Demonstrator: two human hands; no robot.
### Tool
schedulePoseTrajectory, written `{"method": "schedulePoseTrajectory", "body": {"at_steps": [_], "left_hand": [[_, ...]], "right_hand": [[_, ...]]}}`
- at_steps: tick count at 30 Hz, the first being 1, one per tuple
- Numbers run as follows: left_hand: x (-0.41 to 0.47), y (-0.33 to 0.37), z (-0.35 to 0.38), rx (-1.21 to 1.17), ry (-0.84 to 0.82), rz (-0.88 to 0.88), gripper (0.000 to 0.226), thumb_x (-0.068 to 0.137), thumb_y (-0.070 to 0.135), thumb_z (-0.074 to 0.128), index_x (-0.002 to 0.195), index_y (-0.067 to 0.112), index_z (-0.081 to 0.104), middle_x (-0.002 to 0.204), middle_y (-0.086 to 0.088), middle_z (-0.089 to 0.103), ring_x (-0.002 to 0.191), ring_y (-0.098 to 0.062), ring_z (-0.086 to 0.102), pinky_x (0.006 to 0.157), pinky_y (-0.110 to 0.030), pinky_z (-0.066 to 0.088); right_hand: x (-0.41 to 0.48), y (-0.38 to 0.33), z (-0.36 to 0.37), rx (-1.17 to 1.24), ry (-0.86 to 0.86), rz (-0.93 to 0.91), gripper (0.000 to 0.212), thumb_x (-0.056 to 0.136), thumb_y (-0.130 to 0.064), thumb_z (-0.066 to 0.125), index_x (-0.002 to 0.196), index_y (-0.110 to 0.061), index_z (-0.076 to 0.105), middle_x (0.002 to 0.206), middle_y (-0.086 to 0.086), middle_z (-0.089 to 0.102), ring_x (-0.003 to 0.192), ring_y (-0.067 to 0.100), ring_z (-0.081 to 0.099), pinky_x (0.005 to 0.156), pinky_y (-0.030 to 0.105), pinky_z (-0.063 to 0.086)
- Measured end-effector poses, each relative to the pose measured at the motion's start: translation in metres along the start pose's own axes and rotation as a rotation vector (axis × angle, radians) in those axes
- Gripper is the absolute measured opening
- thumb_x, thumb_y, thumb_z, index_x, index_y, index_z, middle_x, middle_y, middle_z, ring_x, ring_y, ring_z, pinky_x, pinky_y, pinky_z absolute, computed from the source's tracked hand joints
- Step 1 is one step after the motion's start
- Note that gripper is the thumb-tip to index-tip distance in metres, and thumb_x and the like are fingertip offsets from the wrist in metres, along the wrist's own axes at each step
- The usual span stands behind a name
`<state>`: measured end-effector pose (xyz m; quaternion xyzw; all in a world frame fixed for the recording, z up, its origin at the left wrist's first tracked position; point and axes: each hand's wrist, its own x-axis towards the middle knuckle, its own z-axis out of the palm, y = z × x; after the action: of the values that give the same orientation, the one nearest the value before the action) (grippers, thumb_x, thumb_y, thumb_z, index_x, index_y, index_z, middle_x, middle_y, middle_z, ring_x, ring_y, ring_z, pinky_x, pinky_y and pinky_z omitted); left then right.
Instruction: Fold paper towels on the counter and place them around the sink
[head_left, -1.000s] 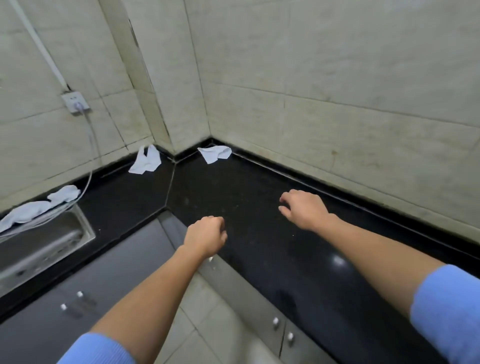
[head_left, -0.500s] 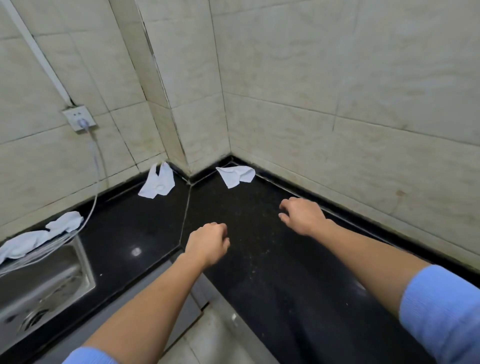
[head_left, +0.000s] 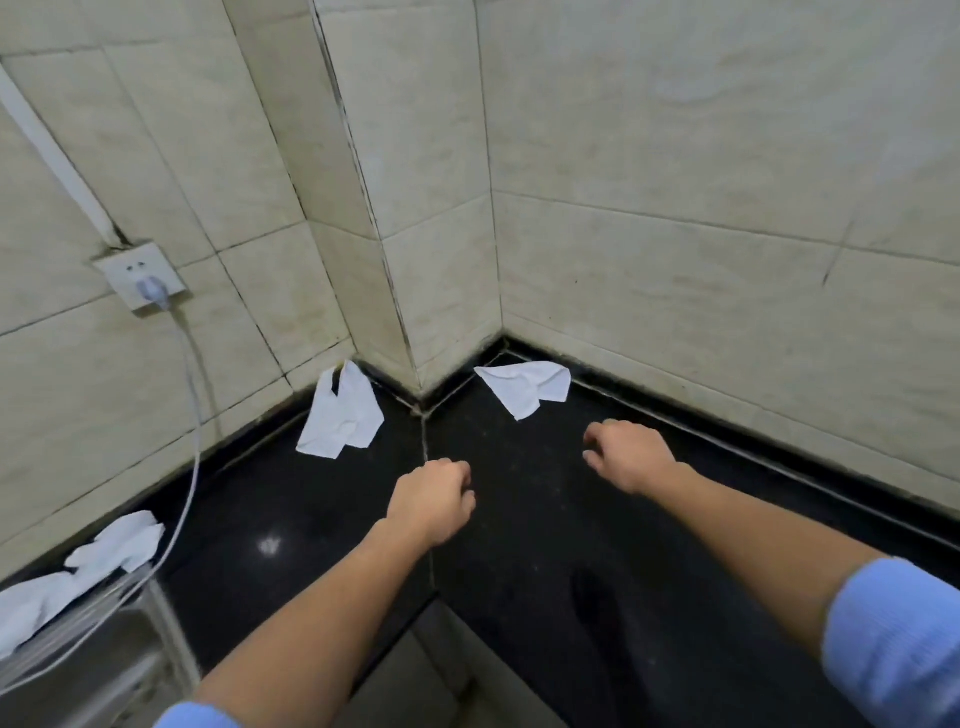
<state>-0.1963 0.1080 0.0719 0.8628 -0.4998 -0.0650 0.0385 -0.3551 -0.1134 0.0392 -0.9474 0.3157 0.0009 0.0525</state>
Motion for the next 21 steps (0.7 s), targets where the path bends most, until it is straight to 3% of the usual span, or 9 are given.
{"method": "schedulePoseTrajectory", "body": {"at_steps": [9,21], "left_hand": [[0.091,-0.091,0.015,-0.054,-0.090,0.071,0.019,0.091,0.032,0.049,0.101,0.019,0.059,0.103,-0.002,0.060,0.095,-0.025,0.059,0.079,-0.038,0.049],[0.186,-0.133,0.073,-0.099,-0.254,0.027,0.018,0.093,0.034,0.050,0.103,0.020,0.058,0.102,-0.001,0.059,0.093,-0.021,0.058,0.079,-0.039,0.050]], "right_hand": [[0.082,-0.060,0.040,0.038,-0.104,0.068,0.031,0.094,-0.041,0.048,0.120,-0.025,0.054,0.118,0.002,0.058,0.104,0.025,0.059,0.078,0.037,0.047],[0.241,-0.015,0.114,0.095,-0.212,0.203,0.032,0.092,-0.035,0.049,0.116,-0.015,0.056,0.114,0.009,0.056,0.105,0.029,0.054,0.076,0.037,0.045]]}}
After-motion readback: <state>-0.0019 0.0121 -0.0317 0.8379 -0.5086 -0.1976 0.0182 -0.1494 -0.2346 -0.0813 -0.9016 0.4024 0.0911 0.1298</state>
